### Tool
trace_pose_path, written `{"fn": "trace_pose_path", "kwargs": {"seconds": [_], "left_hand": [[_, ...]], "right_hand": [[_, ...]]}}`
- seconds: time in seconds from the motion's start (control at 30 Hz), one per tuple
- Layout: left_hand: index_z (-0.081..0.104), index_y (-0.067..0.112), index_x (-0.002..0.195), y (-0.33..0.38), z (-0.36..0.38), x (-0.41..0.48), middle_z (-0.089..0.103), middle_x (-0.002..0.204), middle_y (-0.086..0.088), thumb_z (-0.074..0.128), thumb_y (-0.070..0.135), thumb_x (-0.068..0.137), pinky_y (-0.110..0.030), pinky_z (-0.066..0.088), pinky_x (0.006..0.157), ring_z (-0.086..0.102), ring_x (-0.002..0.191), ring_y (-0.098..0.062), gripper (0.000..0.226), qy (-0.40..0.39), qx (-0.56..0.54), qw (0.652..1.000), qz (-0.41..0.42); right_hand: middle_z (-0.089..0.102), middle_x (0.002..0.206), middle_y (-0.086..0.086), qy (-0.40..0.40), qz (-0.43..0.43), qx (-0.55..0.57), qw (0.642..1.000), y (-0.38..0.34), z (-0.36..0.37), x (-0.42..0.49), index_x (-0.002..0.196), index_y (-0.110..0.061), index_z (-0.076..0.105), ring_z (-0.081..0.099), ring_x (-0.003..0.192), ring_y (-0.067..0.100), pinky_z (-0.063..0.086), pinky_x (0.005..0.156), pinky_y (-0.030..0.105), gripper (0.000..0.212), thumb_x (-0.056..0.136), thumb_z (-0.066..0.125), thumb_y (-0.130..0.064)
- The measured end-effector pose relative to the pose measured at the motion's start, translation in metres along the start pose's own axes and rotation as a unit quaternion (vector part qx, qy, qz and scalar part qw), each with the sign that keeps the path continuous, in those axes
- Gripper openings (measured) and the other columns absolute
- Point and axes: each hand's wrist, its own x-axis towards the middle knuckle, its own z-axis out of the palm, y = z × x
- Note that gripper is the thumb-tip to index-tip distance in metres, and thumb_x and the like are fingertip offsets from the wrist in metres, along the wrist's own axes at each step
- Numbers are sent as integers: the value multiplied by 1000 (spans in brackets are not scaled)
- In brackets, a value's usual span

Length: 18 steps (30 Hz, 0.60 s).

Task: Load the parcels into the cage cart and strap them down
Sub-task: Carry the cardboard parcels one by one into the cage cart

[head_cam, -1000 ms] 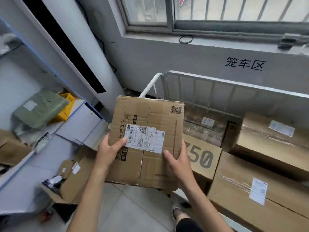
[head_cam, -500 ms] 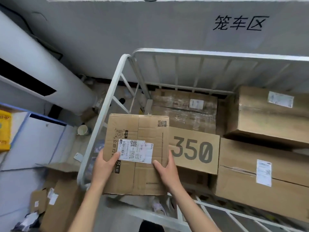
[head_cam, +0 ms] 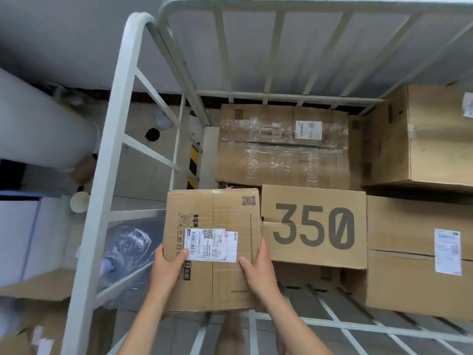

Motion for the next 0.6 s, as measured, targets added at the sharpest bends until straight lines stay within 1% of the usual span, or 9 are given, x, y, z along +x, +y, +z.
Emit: {"fn": "trace_pose_path", "kwargs": {"seconds": [0.03,0.1,0.17,0.23,0.27,0.33,0.4,0.47,0.6], "left_hand": [[44,20,140,-4,5,13,64,120,5,76,32,88,-52,50,101,62,115,-23,63,-7,-1,1000,-8],[40,18,146,-8,16,39,62,126,3,77,33,87,-50,49,102,61,114,-20,71,-21,2,1000,-8],[38,18,147,-7,26,62,61,121,8,76,30,88,-39,51,95,61,106,-9,71,-33,5,999,1],[37,18,144,-2,36,83,60,116,12,75,23,89,-27,49,81,58,99,-1,68,-41,9,999,6],[36,18,142,-1,39,91,60,112,14,74,20,89,-24,46,75,58,99,-1,66,-42,13,999,6],[33,19,140,-1,43,102,59,108,15,72,19,89,-25,45,73,60,103,-7,65,-39,23,999,6],[30,19,142,-6,43,107,59,111,13,71,23,91,-31,47,81,61,107,-12,65,-44,37,998,9],[28,18,145,-8,42,109,58,119,8,69,27,93,-37,47,94,59,113,-17,67,-55,58,997,22],[25,12,154,-3,40,104,48,147,-6,68,26,93,-52,38,114,47,136,-27,76,-60,96,992,53]], "right_hand": [[44,152,-4,11,3,-12,1000,4,4,10,155,-21,22,44,138,15,36,116,38,77,91,64,-19],[27,162,0,26,11,-40,999,9,12,28,160,-19,5,31,147,18,28,121,37,84,96,61,-22],[10,167,1,47,5,-83,995,15,20,41,160,-21,-6,19,151,18,18,120,29,85,100,55,-23],[-1,168,3,76,-34,-134,988,20,29,50,159,-25,-4,9,153,21,16,116,24,80,102,50,-17],[-8,167,3,82,-56,-156,983,20,34,52,159,-28,-2,4,154,23,18,115,25,78,101,49,-16],[-23,164,2,82,-83,-192,975,22,42,57,158,-35,-1,-8,154,26,23,116,31,79,101,51,-19],[-35,160,3,81,-90,-231,965,25,49,62,157,-39,-4,-23,151,27,27,117,36,82,100,52,-23],[-41,157,4,83,-89,-265,957,29,50,66,156,-41,-9,-32,147,27,33,115,38,83,100,51,-29],[-37,159,9,72,-84,-309,944,30,44,65,156,-39,-11,-34,145,29,30,119,43,81,102,49,-31]]}}
